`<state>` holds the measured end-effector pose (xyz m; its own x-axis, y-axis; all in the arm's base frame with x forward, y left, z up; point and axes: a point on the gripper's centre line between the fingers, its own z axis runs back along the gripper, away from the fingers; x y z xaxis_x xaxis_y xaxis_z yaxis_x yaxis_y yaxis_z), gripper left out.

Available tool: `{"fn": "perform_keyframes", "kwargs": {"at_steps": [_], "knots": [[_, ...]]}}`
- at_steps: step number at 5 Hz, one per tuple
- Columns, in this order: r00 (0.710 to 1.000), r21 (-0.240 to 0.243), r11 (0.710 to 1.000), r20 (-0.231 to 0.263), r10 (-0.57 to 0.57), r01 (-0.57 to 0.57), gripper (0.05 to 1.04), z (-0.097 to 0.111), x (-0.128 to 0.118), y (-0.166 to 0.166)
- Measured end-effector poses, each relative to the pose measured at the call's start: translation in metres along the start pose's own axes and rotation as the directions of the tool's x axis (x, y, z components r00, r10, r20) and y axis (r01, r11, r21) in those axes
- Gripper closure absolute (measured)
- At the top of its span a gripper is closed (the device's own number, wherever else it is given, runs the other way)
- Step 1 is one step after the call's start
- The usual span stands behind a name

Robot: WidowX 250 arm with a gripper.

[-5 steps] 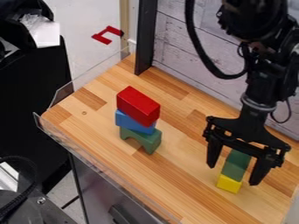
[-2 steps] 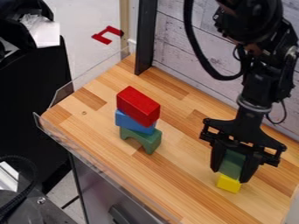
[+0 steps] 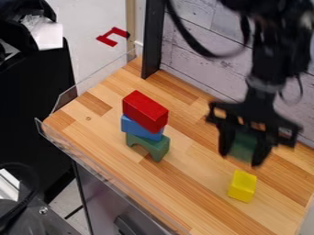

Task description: Remove the green cube off of the yellow block and place it on top of the red block

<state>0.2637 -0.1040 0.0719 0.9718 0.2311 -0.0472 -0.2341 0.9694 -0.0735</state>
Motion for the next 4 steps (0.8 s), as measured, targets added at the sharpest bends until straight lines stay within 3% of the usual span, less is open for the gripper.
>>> {"fn": "perform_keyframes", "kwargs": {"at_steps": [1, 3, 4], "knots": [[0.999, -0.005, 1.0, 0.045, 0.027, -0.026, 0.532, 0.026, 0.005, 0.02], [0.983, -0.02, 0.984, 0.058, 0.176, -0.175, 0.532, 0.028, 0.006, 0.059], [0.929, -0.028, 0.93, 0.052, 0.367, -0.366, 0.532, 0.028, 0.011, 0.078]]}}
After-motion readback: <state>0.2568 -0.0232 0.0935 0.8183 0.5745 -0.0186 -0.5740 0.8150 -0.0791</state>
